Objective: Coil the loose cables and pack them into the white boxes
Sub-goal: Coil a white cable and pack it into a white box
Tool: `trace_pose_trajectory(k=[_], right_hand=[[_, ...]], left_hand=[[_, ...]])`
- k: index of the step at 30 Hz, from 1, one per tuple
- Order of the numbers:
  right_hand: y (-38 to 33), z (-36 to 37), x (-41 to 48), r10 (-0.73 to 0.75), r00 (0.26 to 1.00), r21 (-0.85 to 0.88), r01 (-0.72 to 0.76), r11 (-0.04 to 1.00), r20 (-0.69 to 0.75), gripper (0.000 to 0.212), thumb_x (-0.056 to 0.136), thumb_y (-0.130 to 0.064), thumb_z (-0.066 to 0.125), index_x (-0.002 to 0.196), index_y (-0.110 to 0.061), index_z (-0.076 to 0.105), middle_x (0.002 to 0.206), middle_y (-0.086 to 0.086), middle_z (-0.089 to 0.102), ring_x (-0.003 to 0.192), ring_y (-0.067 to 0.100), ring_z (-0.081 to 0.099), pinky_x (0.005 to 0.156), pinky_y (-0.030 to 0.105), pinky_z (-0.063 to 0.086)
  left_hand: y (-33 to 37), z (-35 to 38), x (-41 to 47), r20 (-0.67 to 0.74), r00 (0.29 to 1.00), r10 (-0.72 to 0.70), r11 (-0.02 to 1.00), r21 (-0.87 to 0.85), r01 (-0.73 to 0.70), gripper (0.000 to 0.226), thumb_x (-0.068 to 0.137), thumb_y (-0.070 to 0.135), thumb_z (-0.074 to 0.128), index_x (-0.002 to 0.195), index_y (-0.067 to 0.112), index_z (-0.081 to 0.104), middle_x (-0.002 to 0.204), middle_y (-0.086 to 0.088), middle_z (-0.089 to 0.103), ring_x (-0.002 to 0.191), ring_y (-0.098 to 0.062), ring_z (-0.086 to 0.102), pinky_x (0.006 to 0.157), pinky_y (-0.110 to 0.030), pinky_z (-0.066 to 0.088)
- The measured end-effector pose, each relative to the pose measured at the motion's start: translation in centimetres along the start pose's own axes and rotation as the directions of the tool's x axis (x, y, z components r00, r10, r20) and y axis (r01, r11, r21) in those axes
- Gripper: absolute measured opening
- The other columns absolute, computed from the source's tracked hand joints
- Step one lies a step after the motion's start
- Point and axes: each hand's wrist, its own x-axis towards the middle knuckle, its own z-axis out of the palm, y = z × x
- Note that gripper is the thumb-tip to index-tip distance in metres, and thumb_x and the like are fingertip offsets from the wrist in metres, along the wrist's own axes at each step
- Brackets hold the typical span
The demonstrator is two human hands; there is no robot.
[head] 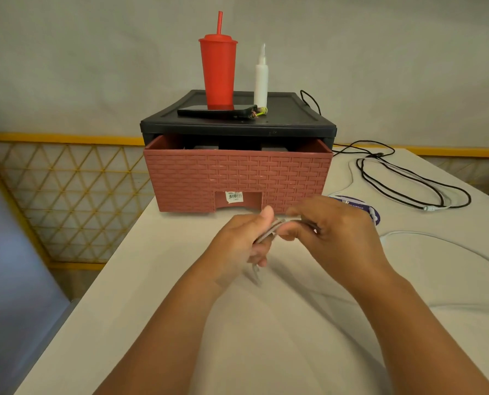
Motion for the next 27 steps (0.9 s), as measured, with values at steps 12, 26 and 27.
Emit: trace_pose_trajectory(k=[12,26,27], right_hand=[[-2.0,1.6,-0.1,0.414,0.823,0.513,-0.567,0.644,0.390,0.034,0.095,-0.027,0.048,0.062,-0.021,0.056,0.046,-0.009,0.049,0.040,0.002,0.043,0.045,0.012,0.033],[-0.4,0.7,0.4,0.666,0.706,0.560,-0.661,0.500,0.239,0.025,0.094,-0.023,0.049,0.070,-0.023,0.058,0.041,-0.004,0.052,0.037,0.000,0.040,0.052,0.024,0.034],[-0.4,0.6,0.5,0.678,0.694,0.557,-0.671,0.489,0.242,0.027,0.094,-0.023,0.049,0.069,-0.023,0.057,0.042,-0.004,0.052,0.036,0.000,0.040,0.052,0.024,0.035]], left_hand=[[0.6,-0.2,-0.1,0.102,0.976,-0.192,0.832,-0.510,0.217,0.029,0.080,0.032,0.049,0.057,0.015,0.052,0.040,0.007,0.032,0.032,-0.004,0.027,0.044,-0.019,0.039],[0.4,-0.5,-0.3,-0.061,0.978,-0.199,0.977,0.069,0.203,0.026,0.082,0.000,0.066,0.099,0.020,0.066,0.070,0.003,0.059,0.058,-0.003,0.058,0.059,-0.016,0.047],[0.3,-0.8,-0.3,-0.102,0.983,-0.155,0.968,0.182,0.172,0.028,0.081,0.002,0.067,0.100,0.023,0.066,0.071,0.005,0.060,0.059,-0.001,0.057,0.060,-0.013,0.045]])
